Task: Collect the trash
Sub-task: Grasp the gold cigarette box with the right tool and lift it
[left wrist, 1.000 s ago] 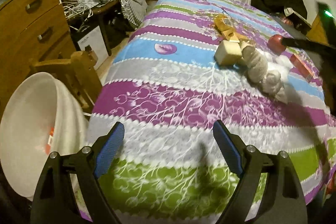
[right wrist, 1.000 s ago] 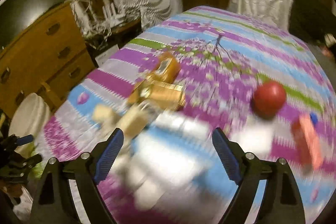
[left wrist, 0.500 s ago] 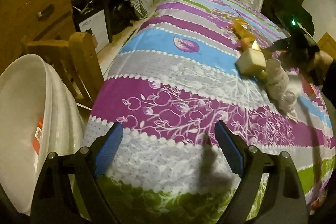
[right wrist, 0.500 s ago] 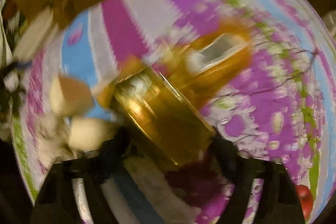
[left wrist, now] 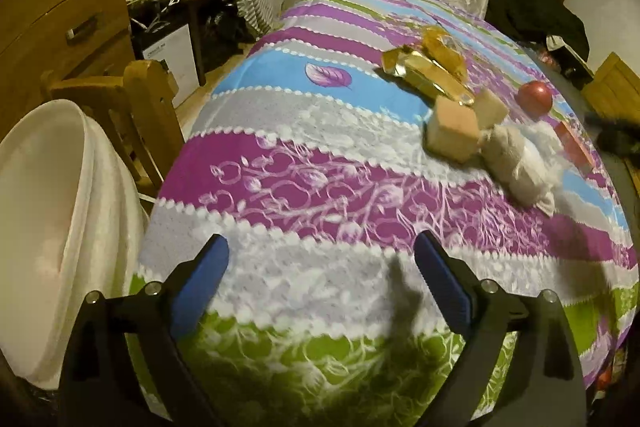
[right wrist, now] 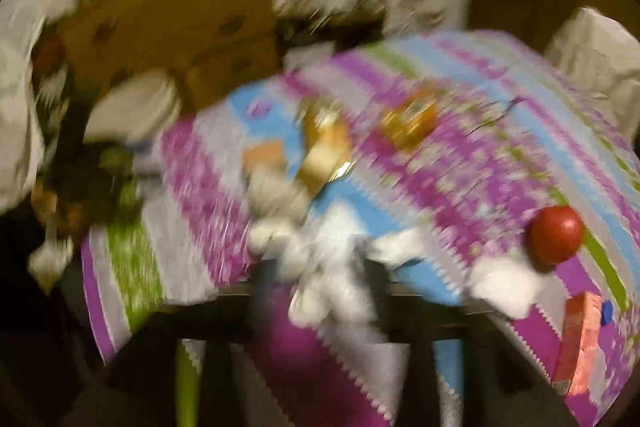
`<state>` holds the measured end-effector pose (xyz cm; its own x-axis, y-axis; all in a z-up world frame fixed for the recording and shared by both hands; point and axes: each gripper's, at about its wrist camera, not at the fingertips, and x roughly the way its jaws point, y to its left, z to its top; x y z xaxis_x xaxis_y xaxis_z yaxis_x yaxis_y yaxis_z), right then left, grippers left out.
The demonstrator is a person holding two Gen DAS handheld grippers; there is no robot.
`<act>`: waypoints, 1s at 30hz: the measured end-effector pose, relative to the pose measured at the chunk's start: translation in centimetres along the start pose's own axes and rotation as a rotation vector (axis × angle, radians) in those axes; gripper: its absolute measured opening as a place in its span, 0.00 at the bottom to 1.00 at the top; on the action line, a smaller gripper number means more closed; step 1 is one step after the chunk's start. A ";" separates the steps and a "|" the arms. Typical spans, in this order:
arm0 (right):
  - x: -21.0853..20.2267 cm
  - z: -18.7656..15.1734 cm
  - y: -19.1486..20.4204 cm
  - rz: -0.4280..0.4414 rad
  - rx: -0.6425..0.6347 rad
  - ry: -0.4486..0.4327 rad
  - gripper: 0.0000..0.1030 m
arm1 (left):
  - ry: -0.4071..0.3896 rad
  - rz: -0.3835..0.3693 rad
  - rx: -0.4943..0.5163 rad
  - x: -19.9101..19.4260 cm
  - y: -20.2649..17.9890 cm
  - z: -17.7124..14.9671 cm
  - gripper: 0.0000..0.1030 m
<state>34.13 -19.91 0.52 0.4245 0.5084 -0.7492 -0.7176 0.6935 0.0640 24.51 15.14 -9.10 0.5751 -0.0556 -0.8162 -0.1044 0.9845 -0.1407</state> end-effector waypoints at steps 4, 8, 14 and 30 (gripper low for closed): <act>2.8 4.7 -0.3 0.007 0.026 -0.033 0.78 | -0.010 0.009 0.021 -0.1 -0.7 -0.7 0.91; 9.9 8.9 0.7 0.039 0.009 0.107 0.78 | -0.019 0.025 0.050 0.3 -1.1 -0.9 0.94; 21.9 11.3 -0.5 0.055 0.093 0.430 0.50 | -0.039 0.004 0.064 0.3 -0.8 -1.1 0.95; -17.5 4.2 4.8 -0.186 0.173 -0.451 0.48 | -0.086 0.015 0.116 0.4 -1.3 -2.2 0.95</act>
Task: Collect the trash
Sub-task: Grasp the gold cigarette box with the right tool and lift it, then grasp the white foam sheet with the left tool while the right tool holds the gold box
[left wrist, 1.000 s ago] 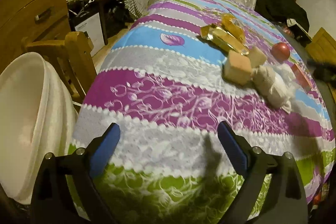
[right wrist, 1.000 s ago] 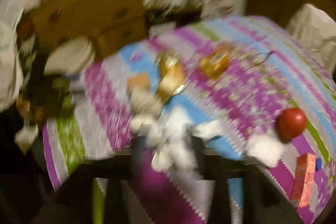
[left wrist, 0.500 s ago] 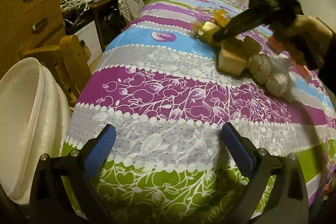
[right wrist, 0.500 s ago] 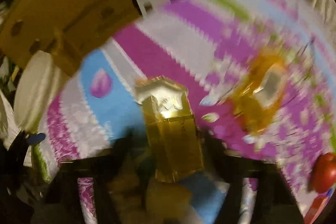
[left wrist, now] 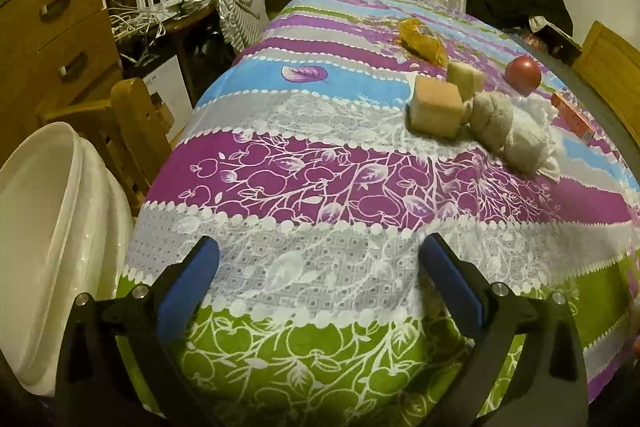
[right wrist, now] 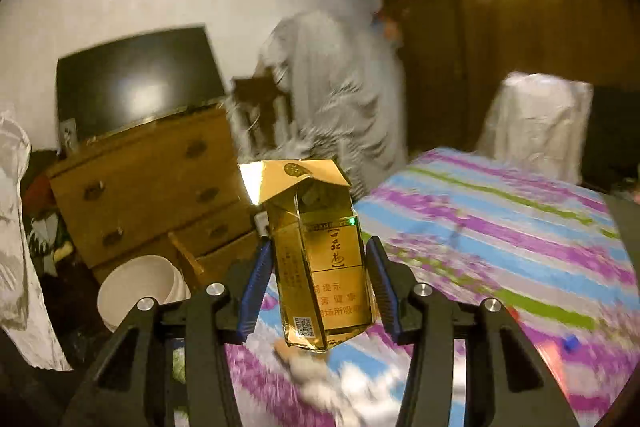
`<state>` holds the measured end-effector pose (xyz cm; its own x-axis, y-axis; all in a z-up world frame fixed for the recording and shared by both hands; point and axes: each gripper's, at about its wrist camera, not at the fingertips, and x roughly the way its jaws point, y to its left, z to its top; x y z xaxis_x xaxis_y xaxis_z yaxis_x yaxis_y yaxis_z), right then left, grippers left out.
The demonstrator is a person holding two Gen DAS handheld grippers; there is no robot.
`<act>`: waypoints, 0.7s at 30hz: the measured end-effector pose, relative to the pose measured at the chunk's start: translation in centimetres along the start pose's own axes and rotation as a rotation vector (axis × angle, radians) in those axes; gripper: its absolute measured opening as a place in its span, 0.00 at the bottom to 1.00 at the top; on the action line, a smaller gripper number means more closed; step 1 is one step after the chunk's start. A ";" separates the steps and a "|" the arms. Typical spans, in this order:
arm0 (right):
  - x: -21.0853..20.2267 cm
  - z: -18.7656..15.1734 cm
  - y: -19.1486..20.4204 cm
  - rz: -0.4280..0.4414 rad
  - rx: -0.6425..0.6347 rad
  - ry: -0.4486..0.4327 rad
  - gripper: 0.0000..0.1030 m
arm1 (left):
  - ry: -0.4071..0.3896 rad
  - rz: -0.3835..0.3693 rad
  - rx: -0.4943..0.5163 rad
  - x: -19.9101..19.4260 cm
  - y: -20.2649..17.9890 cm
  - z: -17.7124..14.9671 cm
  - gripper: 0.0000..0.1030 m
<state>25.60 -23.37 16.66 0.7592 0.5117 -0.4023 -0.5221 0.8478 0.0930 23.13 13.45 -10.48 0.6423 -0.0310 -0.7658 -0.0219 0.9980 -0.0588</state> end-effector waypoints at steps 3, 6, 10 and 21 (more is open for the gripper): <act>-4.5 -6.0 -1.3 -0.095 0.096 0.070 0.49 | -0.005 -0.005 -0.003 0.0 0.2 0.0 0.95; -5.9 -12.9 -2.4 -0.196 0.200 0.193 0.49 | -0.002 0.016 0.011 0.2 0.0 -0.2 0.95; -5.8 -21.7 -2.9 -0.301 0.321 0.315 0.49 | 0.000 0.044 0.030 0.2 -0.5 -0.2 0.95; -2.8 -31.6 -2.1 -0.376 0.279 0.390 0.66 | -0.107 -0.078 0.203 -5.5 -9.5 2.5 0.92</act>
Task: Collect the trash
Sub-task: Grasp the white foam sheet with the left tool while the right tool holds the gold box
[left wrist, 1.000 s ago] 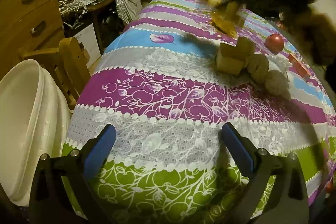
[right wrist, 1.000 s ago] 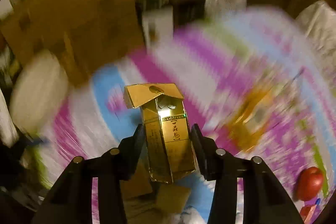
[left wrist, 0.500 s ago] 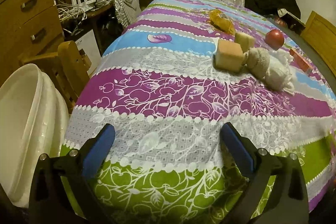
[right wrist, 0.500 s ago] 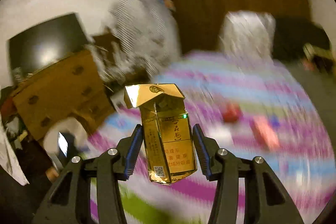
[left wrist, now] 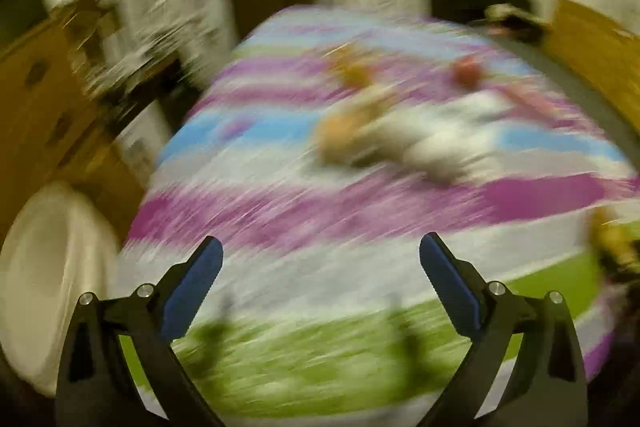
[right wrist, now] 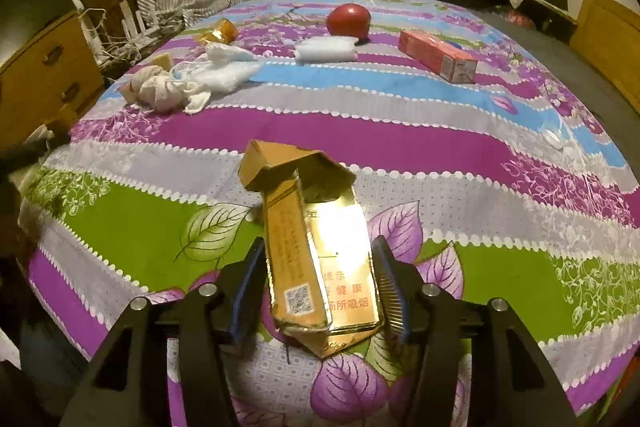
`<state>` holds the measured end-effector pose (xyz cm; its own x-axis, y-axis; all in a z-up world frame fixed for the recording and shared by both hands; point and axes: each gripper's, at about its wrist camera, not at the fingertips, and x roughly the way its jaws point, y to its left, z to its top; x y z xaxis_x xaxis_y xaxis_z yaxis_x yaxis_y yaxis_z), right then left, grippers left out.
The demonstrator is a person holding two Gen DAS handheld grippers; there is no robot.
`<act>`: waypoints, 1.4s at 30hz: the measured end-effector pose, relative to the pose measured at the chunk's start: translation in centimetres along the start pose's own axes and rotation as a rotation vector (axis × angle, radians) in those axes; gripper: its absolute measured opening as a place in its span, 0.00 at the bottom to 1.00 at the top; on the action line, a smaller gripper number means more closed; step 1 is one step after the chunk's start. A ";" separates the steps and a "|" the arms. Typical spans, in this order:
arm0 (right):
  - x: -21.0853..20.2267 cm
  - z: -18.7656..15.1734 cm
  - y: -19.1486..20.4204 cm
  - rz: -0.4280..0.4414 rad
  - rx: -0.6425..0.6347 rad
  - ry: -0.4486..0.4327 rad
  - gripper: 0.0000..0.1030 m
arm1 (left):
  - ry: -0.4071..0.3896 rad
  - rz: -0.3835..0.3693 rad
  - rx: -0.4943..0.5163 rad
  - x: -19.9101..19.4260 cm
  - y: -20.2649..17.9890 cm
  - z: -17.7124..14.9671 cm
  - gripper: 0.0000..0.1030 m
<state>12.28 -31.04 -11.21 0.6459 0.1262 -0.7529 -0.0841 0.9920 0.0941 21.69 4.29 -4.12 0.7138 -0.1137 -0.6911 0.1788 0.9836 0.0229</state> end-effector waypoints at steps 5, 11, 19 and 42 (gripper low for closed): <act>-0.6 0.5 -1.1 0.059 0.039 -0.058 0.70 | 0.025 -0.253 0.259 3.2 -10.0 9.1 0.92; -1.0 1.8 -3.0 0.159 0.101 -0.092 0.76 | 0.219 -0.382 0.570 14.3 -19.8 15.2 0.92; -0.3 2.7 -3.9 0.289 0.145 -0.083 0.65 | 0.408 -0.265 0.707 25.0 -23.3 15.3 0.66; -2.0 1.8 1.1 0.172 0.148 -0.038 0.48 | 0.290 -0.004 0.018 1.9 0.1 -2.3 0.44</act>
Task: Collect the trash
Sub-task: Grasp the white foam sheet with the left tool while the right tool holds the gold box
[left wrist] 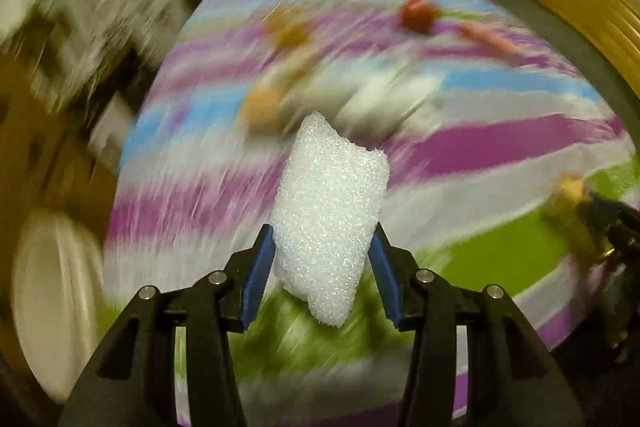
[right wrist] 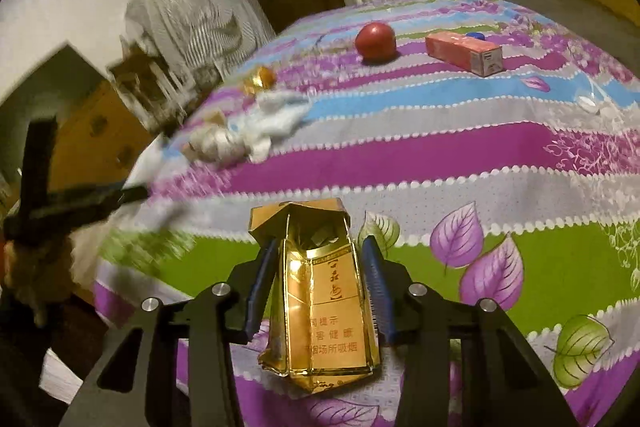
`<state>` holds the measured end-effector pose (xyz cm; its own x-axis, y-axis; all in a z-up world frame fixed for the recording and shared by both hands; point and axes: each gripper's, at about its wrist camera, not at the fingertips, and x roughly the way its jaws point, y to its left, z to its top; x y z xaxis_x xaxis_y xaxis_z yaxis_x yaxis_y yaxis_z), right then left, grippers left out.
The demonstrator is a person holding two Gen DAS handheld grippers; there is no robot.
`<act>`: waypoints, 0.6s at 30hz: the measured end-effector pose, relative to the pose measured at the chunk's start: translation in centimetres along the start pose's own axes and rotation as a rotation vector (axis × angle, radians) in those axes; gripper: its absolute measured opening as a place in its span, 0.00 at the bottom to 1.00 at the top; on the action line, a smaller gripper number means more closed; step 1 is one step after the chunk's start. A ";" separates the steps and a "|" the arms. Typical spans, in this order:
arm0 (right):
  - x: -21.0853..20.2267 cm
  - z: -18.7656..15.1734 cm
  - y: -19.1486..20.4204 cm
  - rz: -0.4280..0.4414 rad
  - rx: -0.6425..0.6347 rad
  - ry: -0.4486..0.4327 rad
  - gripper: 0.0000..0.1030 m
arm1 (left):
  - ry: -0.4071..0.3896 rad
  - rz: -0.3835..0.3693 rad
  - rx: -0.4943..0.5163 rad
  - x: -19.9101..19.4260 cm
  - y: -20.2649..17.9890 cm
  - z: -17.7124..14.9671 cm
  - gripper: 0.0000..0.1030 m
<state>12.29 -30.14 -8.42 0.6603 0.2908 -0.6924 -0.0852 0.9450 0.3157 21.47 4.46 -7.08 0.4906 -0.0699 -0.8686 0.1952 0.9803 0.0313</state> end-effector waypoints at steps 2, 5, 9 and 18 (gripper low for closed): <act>0.7 -0.5 0.4 -0.019 -0.021 -0.003 0.52 | -0.011 0.056 -0.031 1.2 1.4 -1.8 0.48; 0.8 -1.0 0.6 -0.025 -0.028 0.003 0.61 | -0.082 0.110 0.015 1.5 0.6 -2.8 0.51; -1.0 -1.8 1.7 -0.053 -0.071 -0.015 0.74 | -0.142 0.054 0.015 1.0 0.5 -2.9 0.57; -0.7 -2.9 1.6 -0.095 -0.050 0.042 0.67 | -0.197 -0.037 -0.058 1.1 1.8 -5.0 0.66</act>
<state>9.60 -28.44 -9.33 0.6354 0.2045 -0.7447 -0.0614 0.9746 0.2152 18.10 7.12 -10.44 0.6414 -0.1351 -0.7552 0.1698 0.9850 -0.0320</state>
